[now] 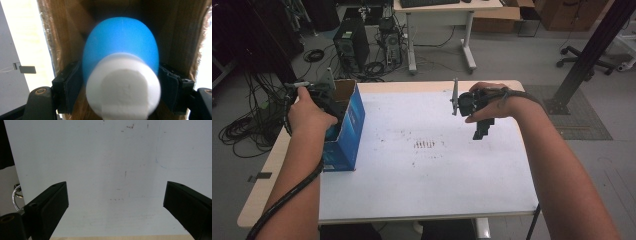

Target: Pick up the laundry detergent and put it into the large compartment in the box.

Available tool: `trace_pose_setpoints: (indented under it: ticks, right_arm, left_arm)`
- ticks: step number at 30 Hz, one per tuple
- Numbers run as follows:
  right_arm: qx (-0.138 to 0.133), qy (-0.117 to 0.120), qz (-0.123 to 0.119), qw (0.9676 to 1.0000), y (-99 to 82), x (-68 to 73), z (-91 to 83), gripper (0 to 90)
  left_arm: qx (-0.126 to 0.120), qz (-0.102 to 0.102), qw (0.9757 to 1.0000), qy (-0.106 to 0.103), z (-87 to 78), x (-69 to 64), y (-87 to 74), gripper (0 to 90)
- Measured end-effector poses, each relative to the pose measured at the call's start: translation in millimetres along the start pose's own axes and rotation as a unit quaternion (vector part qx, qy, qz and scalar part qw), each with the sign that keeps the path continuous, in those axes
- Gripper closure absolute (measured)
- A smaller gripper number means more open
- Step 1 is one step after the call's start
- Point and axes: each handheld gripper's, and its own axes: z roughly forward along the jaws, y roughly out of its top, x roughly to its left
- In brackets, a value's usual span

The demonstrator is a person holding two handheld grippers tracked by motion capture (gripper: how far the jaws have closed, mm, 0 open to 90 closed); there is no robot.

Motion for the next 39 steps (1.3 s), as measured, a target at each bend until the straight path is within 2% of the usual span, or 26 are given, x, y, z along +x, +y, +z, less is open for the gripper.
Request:
trace_pose_setpoints:
  ticks: [11,25,39]
  right_arm:
    - [-0.002,-0.003,-0.004,1.0000,2.6,1.4,-2.8,5.8]
    - [-0.004,-0.006,-0.003,1.0000,2.9,2.8,-7.3,5.9]
    - [-0.004,-0.007,-0.002,1.0000,1.5,3.7,-8.9,5.9]
  left_arm:
    - [-0.007,-0.007,0.9999,0.005,-12.1,3.3,-4.7,19.5]
    - [-0.021,-0.001,0.9997,0.013,-27.3,5.8,-10.0,11.4]
    - [-0.016,0.004,0.9998,0.011,-34.6,3.5,-10.6,7.1]
